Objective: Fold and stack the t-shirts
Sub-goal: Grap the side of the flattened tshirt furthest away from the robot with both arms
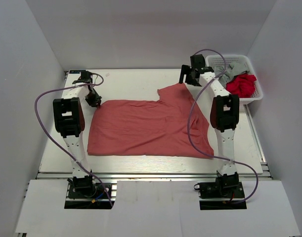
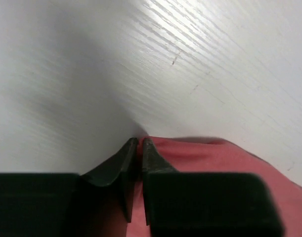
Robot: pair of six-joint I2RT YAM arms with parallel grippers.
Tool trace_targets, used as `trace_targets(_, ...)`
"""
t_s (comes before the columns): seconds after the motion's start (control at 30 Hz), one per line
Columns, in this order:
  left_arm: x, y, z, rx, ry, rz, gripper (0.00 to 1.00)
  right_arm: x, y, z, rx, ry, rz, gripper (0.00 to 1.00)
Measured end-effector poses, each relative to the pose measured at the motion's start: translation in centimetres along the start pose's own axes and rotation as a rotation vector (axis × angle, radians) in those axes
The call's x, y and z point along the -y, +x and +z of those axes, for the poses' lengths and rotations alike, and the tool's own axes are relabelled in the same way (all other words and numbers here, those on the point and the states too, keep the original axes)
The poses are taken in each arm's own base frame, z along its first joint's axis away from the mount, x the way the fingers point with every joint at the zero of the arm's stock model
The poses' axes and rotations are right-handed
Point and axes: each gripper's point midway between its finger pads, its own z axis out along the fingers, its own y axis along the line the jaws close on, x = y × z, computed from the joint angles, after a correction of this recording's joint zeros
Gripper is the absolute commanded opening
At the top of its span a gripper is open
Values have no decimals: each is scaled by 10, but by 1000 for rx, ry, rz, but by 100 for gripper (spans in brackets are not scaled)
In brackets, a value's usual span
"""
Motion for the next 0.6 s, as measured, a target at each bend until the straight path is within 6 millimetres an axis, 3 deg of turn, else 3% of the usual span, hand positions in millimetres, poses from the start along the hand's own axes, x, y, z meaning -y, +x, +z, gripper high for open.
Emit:
trace_targets(0.07, 3, 2, 1, -6, 23, 4, 2, 1, 7, 12, -10, 0, 0, 90)
trace_targets(0.1, 5, 2, 1, -9, 33, 8, 0, 2, 11, 18, -15, 0, 0, 90)
trace_targets(0.37, 13, 3, 0, -6, 87, 26, 0, -1, 19, 57, 1, -24, -1, 86)
trace_targets(0.5, 13, 7, -2, -4, 105, 38, 0, -8, 13, 64, 33, -62, -3, 82)
trace_targets(0.6, 13, 9, -3, -6, 115, 45, 0, -15, 10, 68, 49, -100, -2, 72)
